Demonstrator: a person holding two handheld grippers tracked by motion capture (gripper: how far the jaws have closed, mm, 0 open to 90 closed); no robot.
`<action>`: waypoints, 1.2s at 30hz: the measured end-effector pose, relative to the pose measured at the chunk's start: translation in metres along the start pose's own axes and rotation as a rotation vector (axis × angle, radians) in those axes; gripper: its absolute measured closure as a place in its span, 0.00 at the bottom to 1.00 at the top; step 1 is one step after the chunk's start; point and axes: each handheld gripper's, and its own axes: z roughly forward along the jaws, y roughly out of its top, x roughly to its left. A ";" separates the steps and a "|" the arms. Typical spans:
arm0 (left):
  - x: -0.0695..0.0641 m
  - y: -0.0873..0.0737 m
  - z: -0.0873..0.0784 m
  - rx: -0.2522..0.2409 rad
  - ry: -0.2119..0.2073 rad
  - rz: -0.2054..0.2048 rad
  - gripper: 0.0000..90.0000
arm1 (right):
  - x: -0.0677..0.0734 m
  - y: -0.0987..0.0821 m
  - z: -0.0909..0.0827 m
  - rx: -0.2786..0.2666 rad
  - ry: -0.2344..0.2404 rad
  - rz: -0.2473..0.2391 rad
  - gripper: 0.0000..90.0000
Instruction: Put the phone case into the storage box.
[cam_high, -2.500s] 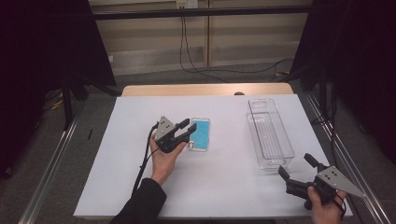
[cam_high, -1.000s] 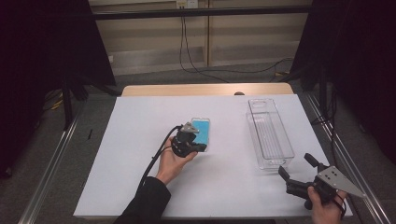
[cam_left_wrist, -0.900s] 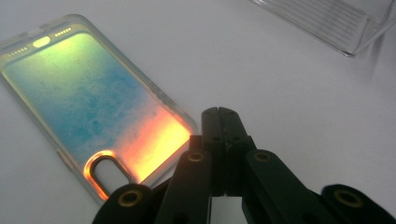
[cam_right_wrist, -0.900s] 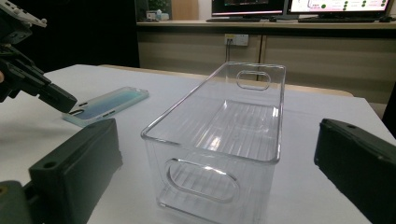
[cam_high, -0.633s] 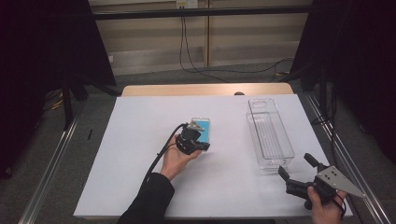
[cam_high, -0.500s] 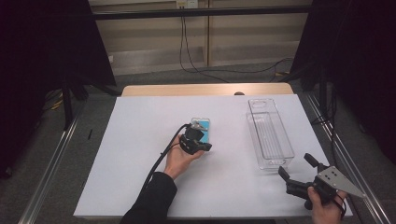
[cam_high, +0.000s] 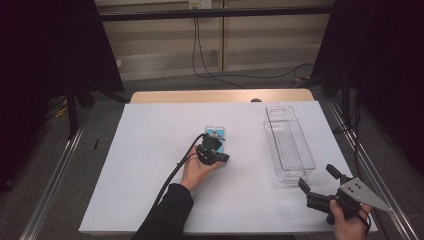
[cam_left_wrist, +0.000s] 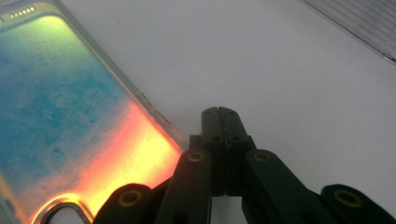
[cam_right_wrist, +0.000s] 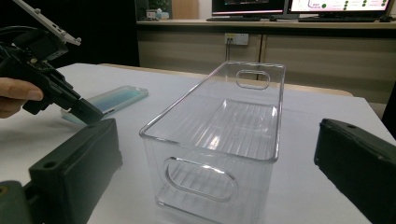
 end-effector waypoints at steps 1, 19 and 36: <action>0.000 -0.001 0.001 0.001 0.000 -0.006 1.00 | 0.000 0.000 0.000 0.000 0.000 0.000 0.00; 0.000 -0.005 0.000 -0.012 0.015 0.012 1.00 | 0.000 0.000 -0.002 0.002 0.002 0.001 0.00; 0.004 -0.010 -0.007 -0.012 0.023 0.001 1.00 | 0.000 0.000 -0.002 0.002 -0.001 -0.002 0.00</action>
